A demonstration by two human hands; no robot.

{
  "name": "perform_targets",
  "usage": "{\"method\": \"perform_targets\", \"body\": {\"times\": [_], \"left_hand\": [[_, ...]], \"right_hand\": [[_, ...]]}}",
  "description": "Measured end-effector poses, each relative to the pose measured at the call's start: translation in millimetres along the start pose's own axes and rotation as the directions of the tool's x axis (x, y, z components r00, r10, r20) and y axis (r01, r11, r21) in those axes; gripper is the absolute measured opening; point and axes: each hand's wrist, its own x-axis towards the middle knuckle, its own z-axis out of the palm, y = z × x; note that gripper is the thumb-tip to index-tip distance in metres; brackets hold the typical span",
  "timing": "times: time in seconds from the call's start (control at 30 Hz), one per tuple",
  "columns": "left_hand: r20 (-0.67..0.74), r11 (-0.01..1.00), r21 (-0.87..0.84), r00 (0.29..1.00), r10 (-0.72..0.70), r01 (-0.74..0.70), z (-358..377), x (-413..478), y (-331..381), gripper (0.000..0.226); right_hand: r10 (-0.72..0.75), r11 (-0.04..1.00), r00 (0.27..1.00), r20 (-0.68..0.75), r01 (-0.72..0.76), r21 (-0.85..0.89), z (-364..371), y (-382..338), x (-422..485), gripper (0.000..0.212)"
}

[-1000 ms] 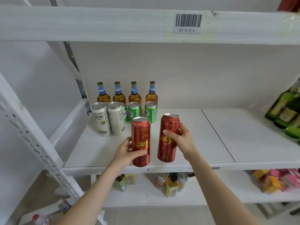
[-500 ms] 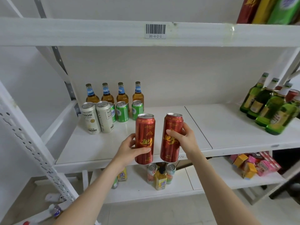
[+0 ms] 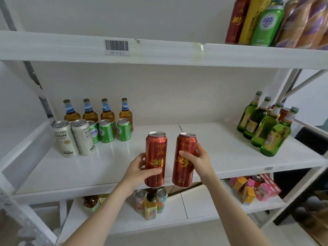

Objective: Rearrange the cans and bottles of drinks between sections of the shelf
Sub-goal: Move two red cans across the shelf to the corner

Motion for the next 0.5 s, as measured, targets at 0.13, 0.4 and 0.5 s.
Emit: {"method": "perform_targets", "body": {"times": [0.13, 0.4, 0.5], "left_hand": [[-0.005, 1.0, 0.016, 1.0, -0.003, 0.003, 36, 10, 6, 0.063], [-0.005, 1.0, 0.029, 1.0, 0.004, -0.004, 106, 31, 20, 0.06], [0.014, 0.999, 0.048, 1.0, 0.008, -0.009, 129, 44, 26, 0.061]], "right_hand": [[0.006, 1.0, 1.0, 0.006, -0.006, 0.007, -38, -5, 10, 0.045], [0.009, 0.999, 1.0, 0.017, -0.008, -0.033, -114, -8, 29, 0.037], [0.008, 0.999, 1.0, -0.001, -0.008, -0.035, -140, -8, 36, 0.041]]}}
